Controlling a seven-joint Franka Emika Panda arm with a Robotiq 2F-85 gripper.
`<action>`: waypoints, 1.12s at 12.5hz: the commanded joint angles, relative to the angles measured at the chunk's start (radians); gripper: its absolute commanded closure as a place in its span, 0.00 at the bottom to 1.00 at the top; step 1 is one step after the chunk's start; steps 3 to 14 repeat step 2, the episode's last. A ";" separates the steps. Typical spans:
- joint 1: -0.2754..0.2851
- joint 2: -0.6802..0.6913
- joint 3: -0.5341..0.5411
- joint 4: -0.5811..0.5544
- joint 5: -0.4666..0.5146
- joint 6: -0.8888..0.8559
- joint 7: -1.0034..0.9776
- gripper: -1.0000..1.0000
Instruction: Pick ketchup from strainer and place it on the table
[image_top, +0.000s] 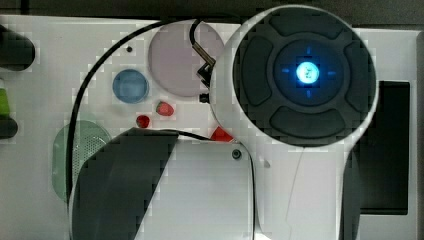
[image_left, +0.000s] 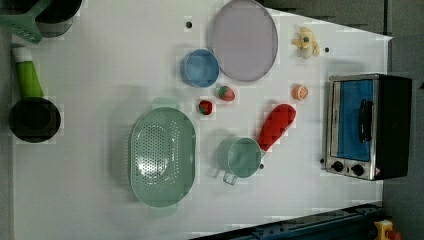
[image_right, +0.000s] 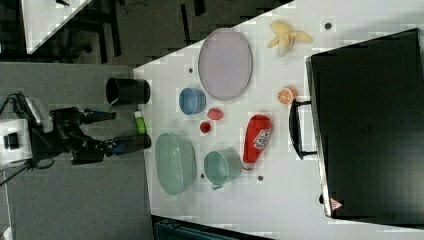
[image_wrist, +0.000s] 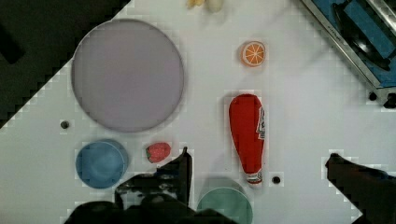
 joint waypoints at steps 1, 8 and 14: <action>-0.011 0.051 -0.003 -0.033 -0.006 -0.021 0.055 0.00; -0.011 0.054 -0.003 -0.034 -0.006 -0.022 0.055 0.00; -0.011 0.054 -0.003 -0.034 -0.006 -0.022 0.055 0.00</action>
